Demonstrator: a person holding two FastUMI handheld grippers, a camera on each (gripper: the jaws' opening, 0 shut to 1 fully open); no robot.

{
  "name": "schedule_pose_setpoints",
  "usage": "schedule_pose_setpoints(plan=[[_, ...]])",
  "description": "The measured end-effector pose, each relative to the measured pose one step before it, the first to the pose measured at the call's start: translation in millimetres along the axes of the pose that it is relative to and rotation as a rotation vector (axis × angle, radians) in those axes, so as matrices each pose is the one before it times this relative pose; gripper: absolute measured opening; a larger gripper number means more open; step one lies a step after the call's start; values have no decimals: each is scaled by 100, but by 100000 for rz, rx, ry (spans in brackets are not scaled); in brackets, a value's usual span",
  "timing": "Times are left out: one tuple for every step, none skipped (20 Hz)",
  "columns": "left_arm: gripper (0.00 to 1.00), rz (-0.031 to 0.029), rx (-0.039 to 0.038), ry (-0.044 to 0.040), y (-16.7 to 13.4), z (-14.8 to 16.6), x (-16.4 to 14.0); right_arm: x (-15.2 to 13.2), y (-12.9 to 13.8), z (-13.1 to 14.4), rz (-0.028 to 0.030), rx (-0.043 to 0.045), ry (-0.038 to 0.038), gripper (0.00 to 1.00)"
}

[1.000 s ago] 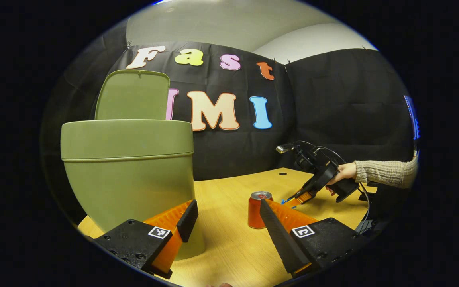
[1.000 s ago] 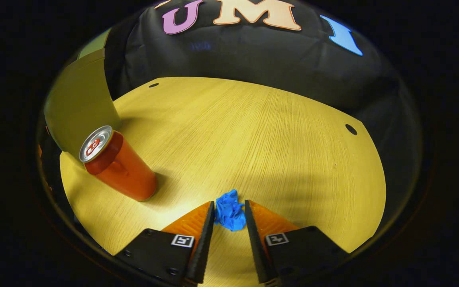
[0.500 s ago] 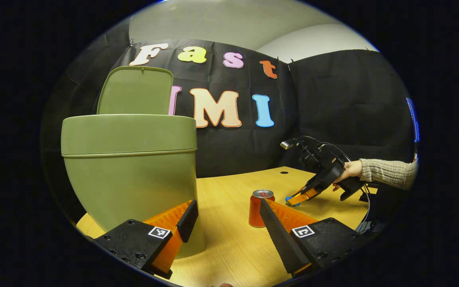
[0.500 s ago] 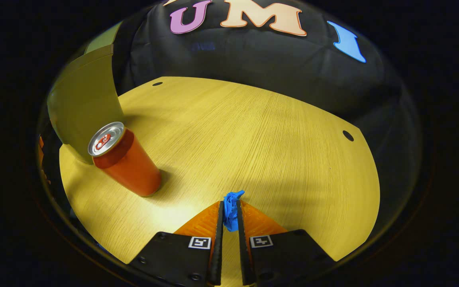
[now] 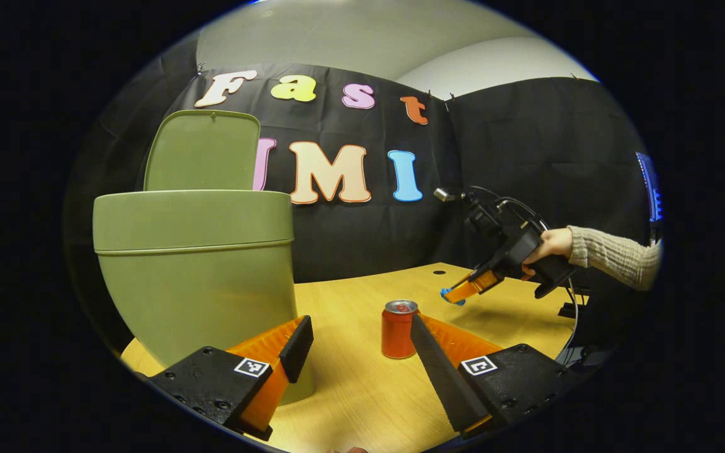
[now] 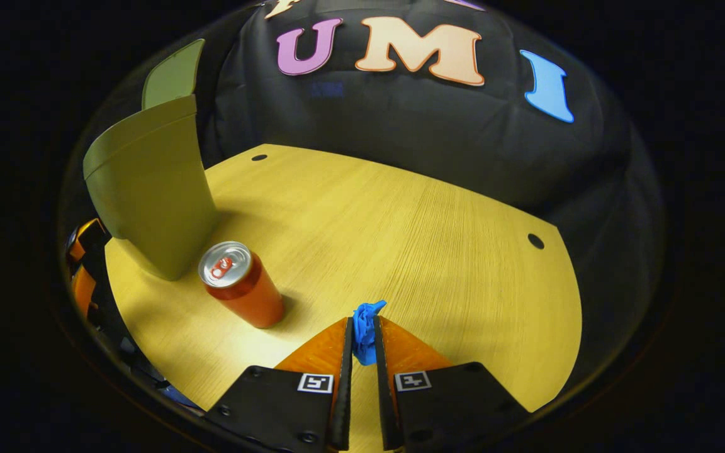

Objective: Press the lid of the desktop garbage bin to open it, pick up the crumpled paper on the desktop and throw it into the bin, then pick up the pop can on the desktop and drop it into the bin, and finally close the garbage bin lid.

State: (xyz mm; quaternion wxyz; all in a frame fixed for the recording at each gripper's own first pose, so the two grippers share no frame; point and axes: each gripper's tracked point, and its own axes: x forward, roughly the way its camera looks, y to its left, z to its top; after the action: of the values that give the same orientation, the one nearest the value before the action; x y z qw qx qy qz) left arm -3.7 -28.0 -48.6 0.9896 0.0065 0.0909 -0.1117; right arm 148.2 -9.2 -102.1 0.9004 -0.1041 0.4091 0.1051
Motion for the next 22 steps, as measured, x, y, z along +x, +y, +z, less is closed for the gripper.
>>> schedule_pose_setpoints(plan=[[94,-720,-320,354,-282,-124,-30,-886,457,843,806,-592,-1425,21],[94,-743,-195,558,-281,-130,18,-711,490,846,619,-857,-1285,21],[94,-403,-290,402,-138,-133,21,-643,392,935,738,-1294,-1443,19],[94,-601,-450,51,-199,28,-35,-810,444,789,577,-1404,-1399,21],[94,-880,-384,146,-350,-95,-80,-568,594,1076,1021,-1321,-1432,21],[94,-864,-26,408,-315,-47,-22,-459,686,1013,1337,-640,-1318,21],[94,-601,428,229,-218,-60,2,-440,827,934,1579,-698,-1363,21],[94,-501,545,58,-236,68,-64,-412,762,1075,1070,-839,-1577,21],[94,-670,425,-39,-282,3,-84,-303,614,1163,821,-1106,-1771,21],[94,-701,23,-266,-247,69,-183,-359,557,1177,852,-912,-1551,21],[94,-965,-210,-30,-274,-30,-48,-207,760,1253,1373,-839,-1534,21],[94,-1049,30,66,-362,-58,-37,-241,868,1125,1547,-584,-1604,21],[94,-689,358,149,-315,-107,-20,-190,946,1297,1818,-860,-1511,21],[94,-470,266,376,-178,-49,-11,-109,954,1364,1363,-1223,-1978,21],[94,-757,252,95,-224,-47,-66,-211,847,1361,1123,-1611,-2198,21],[94,-830,61,-179,-352,165,-46,-105,898,1392,1549,-1937,-2540,21],[94,-539,-40,-100,-175,-46,-108,14,813,1409,1156,-1421,-2355,21],[94,-492,156,170,-191,9,26,95,779,1323,1376,-841,-1956,21],[94,-190,238,202,-96,-77,-26,-125,992,1007,1440,-687,-1513,21],[94,-170,261,248,-55,19,18,135,744,1107,1229,-1118,-1849,21],[94,-119,157,51,14,72,-46,115,662,1117,687,-1308,-1192,21],[94,51,169,-273,14,135,-27,193,634,1082,1069,-1294,-1050,21]])
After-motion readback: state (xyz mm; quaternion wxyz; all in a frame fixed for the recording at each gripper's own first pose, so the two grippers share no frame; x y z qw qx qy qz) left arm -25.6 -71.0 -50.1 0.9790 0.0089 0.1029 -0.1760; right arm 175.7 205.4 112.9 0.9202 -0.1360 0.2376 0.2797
